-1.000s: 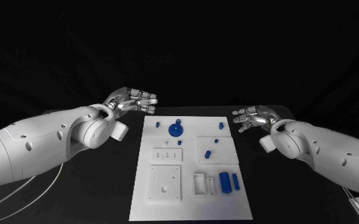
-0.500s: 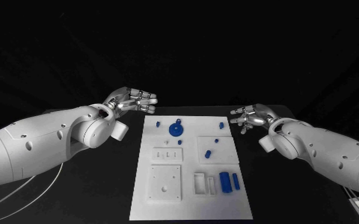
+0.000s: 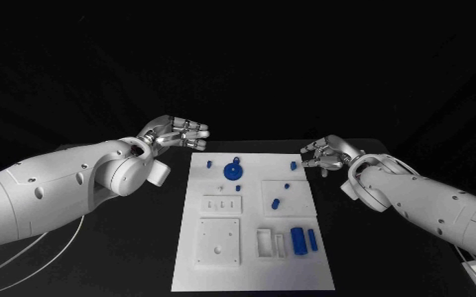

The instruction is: Assemble the parts on the task board

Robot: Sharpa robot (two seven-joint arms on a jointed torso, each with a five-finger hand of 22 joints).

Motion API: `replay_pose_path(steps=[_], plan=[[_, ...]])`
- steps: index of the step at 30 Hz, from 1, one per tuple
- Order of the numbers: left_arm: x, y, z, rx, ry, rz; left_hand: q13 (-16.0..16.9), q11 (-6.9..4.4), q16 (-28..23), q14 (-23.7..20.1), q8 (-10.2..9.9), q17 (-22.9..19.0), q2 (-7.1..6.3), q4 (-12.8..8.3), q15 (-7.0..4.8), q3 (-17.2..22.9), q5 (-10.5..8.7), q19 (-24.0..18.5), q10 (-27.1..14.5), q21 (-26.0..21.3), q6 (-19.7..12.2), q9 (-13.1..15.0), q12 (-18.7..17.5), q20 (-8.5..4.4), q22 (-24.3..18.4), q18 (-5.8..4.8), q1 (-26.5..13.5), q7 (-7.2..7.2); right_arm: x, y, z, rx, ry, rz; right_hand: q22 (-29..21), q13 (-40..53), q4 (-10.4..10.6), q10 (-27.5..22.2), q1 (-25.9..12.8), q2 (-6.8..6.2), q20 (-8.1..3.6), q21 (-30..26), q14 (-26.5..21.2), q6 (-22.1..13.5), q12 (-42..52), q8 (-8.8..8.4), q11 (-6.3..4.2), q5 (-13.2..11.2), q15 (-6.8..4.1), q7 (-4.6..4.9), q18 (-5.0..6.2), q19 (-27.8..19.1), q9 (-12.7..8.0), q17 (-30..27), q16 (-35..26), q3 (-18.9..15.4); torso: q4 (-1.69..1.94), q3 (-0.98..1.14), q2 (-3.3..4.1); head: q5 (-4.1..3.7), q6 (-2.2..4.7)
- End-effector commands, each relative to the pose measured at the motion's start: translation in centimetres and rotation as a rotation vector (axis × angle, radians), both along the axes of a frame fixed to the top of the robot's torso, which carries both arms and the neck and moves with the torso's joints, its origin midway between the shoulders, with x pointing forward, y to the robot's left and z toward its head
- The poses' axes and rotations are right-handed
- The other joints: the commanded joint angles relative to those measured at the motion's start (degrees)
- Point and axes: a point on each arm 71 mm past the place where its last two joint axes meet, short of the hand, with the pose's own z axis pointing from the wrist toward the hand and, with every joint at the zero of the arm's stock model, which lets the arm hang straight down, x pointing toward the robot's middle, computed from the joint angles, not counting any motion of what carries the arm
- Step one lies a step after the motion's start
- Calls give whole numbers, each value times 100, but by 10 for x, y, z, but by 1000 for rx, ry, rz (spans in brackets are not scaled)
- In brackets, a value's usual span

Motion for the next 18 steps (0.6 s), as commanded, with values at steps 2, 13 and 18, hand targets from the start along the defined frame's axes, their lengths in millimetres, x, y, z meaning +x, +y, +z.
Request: replay_pose_path(steps=[2, 13, 18], plan=[[0, -3, -1, -6, 5, -21, -2, 9, -15, -1, -12, 8, 33, -4, 44, -7, 13, -7, 12, -2, -7, -6, -22, 27, 2, 59, -3, 26, -1, 3, 0, -66, -24, 15, -71, -848, -3, 77, -41, -88, -12, 43, 41, -67, -1147, -17, 22, 121, -10, 1, -58, 265, -6, 319, -49, 143, -3, 3, -1, 8, -5], [0, -2, -3, -4, 9, -19, -2, 9, -15, -5, -12, 7, 44, -1, 45, -5, 15, -12, 12, -4, -4, -6, -22, 28, 1, 58, -4, 26, -8, 2, -12, -68, 41, 17, -110, -2610, 736, -483, 214, -402, 157, 416, 87, -468, -2477, -19, 348, 441, 171, -227, 149, 261, 9, 782, 239, -266, -4, 5, -1, 18, -24], [0, 0, -3, -2, 9, -16, -2, 9, -15, -5, -12, 7, 44, -1, 45, -5, 15, -12, 12, -4, -4, -6, -22, 28, 1, 58, -4, 26, -10, -2, -14, -54, 33, 1, -103, -2769, 714, -506, 256, -439, 198, 253, -39, -434, -2311, -15, 338, 416, 214, -194, 112, 207, 10, 898, 473, -146, -9, 5, -4, 22, -34]])
